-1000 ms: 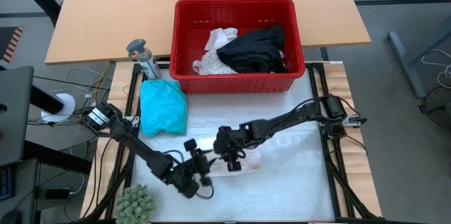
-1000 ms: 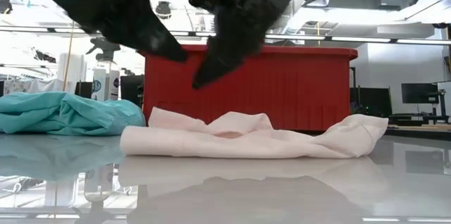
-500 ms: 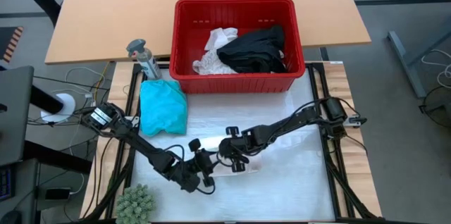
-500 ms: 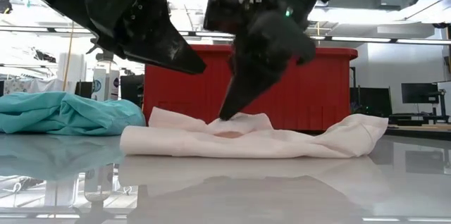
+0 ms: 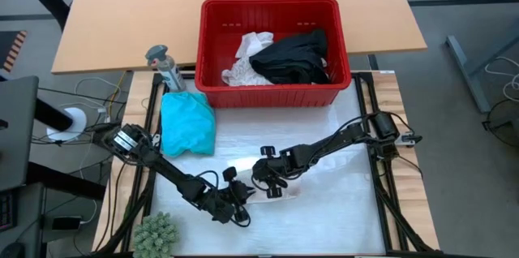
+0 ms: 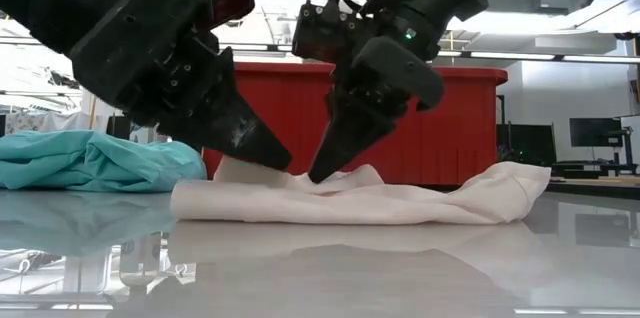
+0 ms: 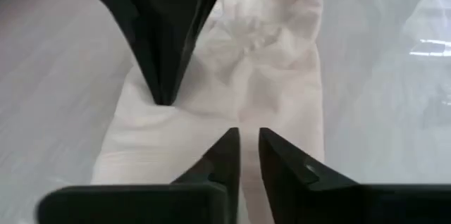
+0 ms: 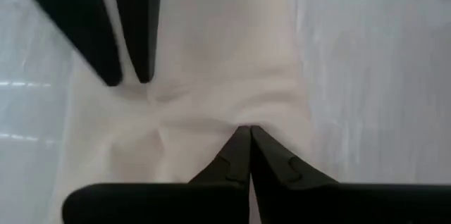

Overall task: Fold laundry
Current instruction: Fold the white underwear

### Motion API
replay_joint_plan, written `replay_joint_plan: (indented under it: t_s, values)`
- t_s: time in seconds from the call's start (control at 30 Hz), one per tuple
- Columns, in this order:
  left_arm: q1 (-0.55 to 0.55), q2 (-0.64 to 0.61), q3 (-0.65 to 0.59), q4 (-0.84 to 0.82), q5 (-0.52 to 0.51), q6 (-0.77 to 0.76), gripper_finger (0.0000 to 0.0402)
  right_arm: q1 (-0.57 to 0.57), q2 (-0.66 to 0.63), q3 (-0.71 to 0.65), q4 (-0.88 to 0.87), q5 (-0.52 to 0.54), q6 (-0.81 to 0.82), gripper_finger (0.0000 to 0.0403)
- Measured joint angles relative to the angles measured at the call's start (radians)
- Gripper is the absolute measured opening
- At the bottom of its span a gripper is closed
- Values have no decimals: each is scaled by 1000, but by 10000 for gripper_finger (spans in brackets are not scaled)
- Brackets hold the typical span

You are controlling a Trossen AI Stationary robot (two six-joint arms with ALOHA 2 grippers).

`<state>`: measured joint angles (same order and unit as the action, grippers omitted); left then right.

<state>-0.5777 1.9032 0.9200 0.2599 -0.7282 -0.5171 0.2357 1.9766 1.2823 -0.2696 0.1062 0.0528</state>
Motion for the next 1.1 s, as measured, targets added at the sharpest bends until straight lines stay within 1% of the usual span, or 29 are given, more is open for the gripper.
replay_joint_plan:
  t_s: [0.13,0.27,0.47,0.6,0.7,0.8,0.93,1.1]
  values:
    - [0,-2,2,-8,12,0,4,0,-1,0,-11,-3,-7,29]
    - [2,-2,-2,-50,93,-49,3,7,-38,0,-11,-2,-26,26]
    - [1,-2,-11,-92,103,-94,1,18,-94,1,-40,-2,-26,30]
    - [-3,-2,-11,-100,123,-96,0,20,-115,1,-76,33,-11,25]
    - [-6,-2,-11,-129,115,-118,0,20,-92,1,-87,37,0,23]
    - [-6,-2,-11,-134,116,-130,0,19,-43,1,-86,74,0,24]
    - [-8,-2,-11,-136,112,-135,0,13,8,0,-79,76,19,24]
    - [-6,-2,-11,-139,77,-131,0,21,24,1,-88,80,29,24]
